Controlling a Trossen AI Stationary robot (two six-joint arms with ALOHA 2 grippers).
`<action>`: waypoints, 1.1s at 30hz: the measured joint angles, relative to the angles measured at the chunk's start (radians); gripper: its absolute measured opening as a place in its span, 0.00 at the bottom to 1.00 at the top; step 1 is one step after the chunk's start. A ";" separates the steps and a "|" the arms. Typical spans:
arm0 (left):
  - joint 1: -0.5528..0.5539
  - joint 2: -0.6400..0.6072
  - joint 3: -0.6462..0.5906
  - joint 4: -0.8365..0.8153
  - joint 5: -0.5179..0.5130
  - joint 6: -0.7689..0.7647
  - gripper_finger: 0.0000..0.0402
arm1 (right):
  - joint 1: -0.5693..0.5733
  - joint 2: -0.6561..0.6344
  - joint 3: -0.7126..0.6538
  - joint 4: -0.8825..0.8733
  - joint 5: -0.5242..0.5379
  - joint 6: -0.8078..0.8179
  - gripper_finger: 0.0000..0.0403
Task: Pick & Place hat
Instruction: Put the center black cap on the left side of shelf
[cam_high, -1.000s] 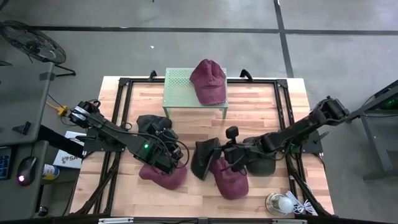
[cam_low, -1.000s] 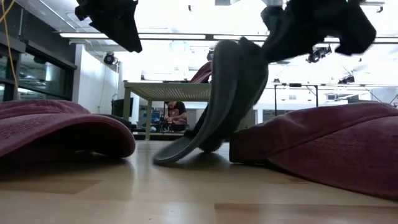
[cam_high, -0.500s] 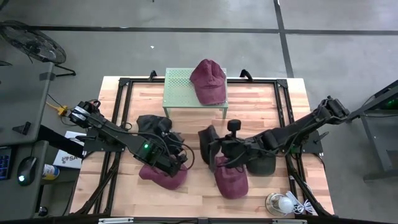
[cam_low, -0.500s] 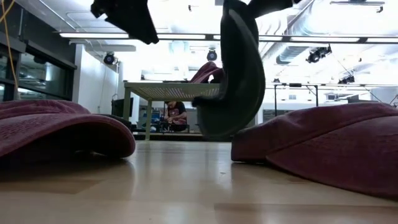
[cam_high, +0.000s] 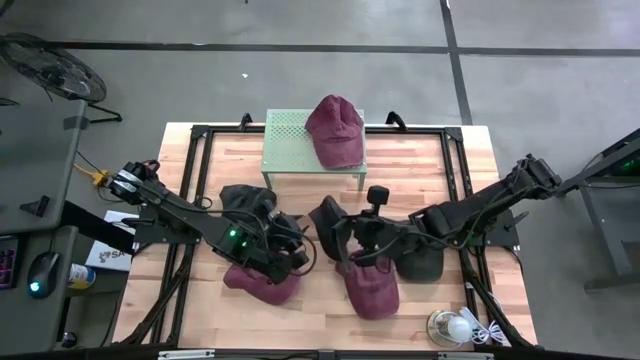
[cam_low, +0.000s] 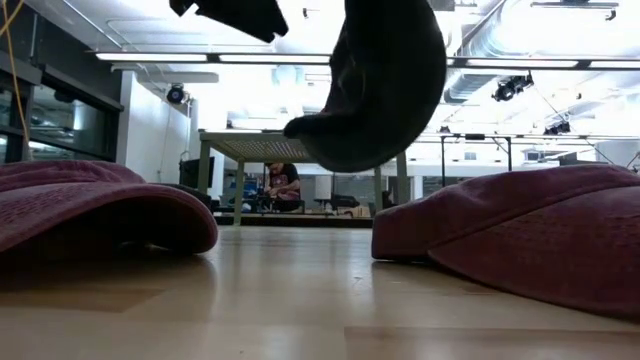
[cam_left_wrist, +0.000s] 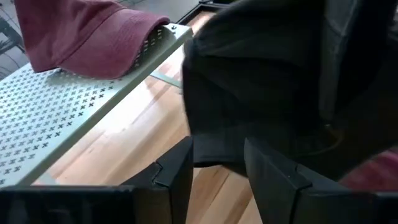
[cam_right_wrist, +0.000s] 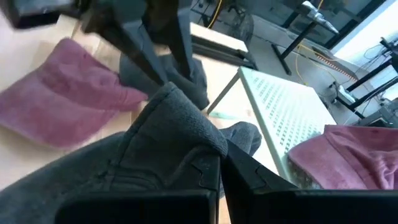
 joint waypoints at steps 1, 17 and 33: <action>0.000 0.000 0.000 0.027 0.001 0.001 0.35 | -0.003 0.000 0.000 0.016 0.005 -0.007 0.00; 0.000 0.000 0.000 0.254 0.040 0.133 0.35 | -0.105 0.013 0.000 0.046 0.042 -0.044 0.00; 0.006 0.064 0.001 0.296 0.124 0.028 0.55 | -0.123 0.110 -0.002 0.107 0.064 -0.093 0.00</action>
